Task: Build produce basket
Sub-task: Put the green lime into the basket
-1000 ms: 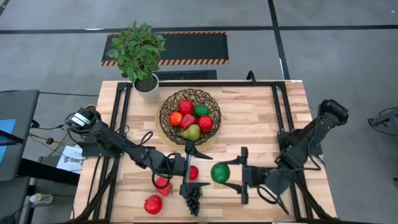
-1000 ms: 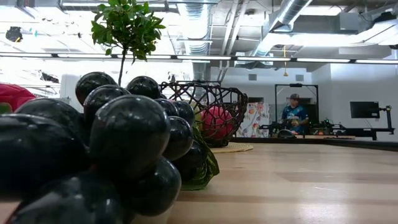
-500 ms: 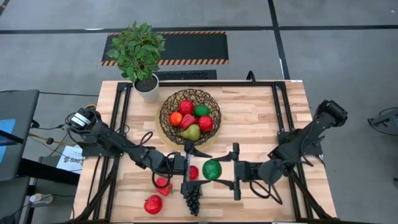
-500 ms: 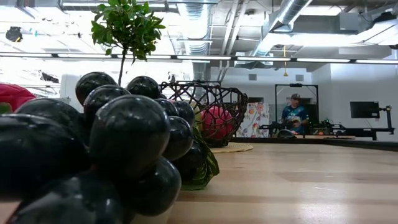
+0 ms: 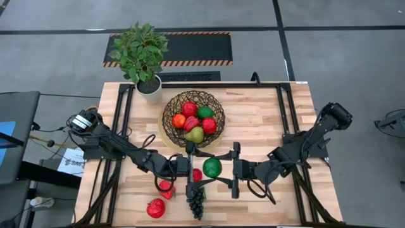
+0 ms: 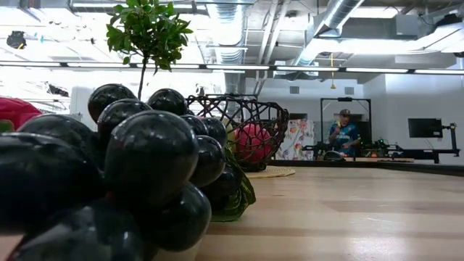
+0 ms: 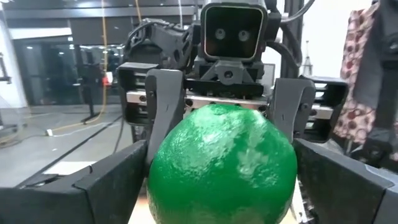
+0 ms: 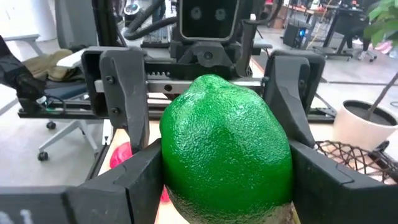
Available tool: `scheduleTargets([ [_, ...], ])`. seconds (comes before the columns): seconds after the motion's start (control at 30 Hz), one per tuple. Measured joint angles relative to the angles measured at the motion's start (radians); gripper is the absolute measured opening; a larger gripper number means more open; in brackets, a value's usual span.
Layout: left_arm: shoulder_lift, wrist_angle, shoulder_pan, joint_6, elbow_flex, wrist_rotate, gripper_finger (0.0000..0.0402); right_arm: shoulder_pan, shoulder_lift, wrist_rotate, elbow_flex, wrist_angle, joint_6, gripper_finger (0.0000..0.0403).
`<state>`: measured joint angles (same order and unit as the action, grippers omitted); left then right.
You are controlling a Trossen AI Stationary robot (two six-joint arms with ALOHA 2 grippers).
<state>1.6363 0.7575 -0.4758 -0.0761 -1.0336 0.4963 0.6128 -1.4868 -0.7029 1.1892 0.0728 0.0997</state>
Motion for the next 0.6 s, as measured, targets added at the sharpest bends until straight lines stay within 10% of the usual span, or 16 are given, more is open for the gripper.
scheduleTargets([
  [0.6, 0.000, -0.008, -0.002, -0.035, 0.000, 0.017, 0.0369, -0.004, -0.006, -0.002, 0.001, -0.031, 0.046, 0.0286],
])
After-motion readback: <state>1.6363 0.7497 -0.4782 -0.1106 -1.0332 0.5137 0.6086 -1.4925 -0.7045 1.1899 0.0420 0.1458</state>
